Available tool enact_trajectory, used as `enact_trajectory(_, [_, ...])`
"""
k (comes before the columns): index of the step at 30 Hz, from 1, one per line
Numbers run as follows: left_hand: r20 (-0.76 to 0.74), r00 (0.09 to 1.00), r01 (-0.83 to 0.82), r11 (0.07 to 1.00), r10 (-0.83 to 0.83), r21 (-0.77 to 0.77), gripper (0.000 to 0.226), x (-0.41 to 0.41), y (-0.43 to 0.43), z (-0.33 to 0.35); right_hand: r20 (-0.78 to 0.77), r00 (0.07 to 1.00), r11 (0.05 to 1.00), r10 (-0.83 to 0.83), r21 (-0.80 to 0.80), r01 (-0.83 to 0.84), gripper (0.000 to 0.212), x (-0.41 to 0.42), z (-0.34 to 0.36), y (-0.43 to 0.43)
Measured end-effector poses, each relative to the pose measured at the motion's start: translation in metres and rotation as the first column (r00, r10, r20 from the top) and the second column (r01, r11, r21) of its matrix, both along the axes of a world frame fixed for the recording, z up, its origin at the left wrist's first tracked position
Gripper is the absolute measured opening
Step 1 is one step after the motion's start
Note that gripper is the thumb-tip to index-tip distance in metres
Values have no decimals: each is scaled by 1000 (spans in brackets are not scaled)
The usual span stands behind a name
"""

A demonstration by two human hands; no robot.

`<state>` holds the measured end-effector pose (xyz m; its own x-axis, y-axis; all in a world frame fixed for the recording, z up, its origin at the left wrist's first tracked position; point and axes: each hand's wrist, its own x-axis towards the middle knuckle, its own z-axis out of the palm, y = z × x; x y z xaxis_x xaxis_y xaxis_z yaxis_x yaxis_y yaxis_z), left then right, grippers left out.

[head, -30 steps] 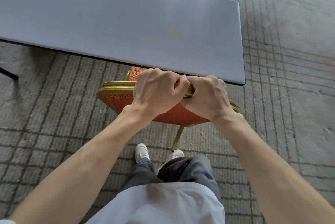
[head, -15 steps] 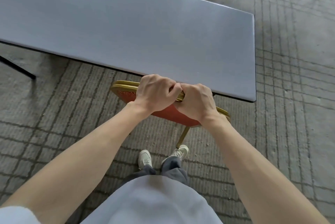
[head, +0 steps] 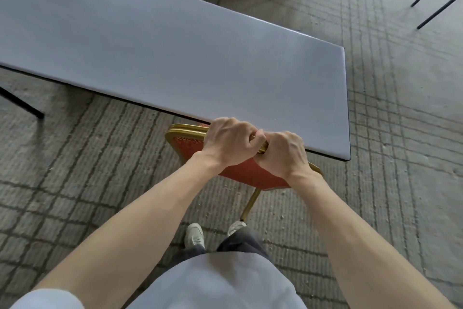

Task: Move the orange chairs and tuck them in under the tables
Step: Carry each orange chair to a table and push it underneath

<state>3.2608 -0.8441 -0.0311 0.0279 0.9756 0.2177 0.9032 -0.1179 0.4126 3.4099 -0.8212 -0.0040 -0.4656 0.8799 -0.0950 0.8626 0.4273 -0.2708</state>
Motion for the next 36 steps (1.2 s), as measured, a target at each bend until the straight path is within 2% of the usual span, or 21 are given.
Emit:
enact_trajectory(4, [-4,1000,-4,1000,4,28,47,8,-17,-5,-70,992,987,-109,-125,99,25,5,-3,-20])
enact_trajectory(6, [-4,1000,12,1000,-12,12,45,10,-24,-9,-62,989,979,-132,-166,120,21,7,-5,-30])
enact_trajectory(10, [20,1000,-11,999,11,-43,45,12,-24,-15,-28,994,982,-107,-158,101,10,6,-17,-32])
enact_trajectory(20, [-20,1000,7,997,-9,-81,42,11,0,-62,-49,989,975,-136,-186,125,6,4,-70,-6])
enact_trajectory(29, [1,1000,-22,994,22,-104,42,-14,46,-77,-65,994,970,-87,-231,70,20,-18,-78,41])
enact_trajectory(36, [-27,1000,0,996,-2,-92,41,-10,63,-76,-38,993,973,-108,-210,98,18,-13,-76,58])
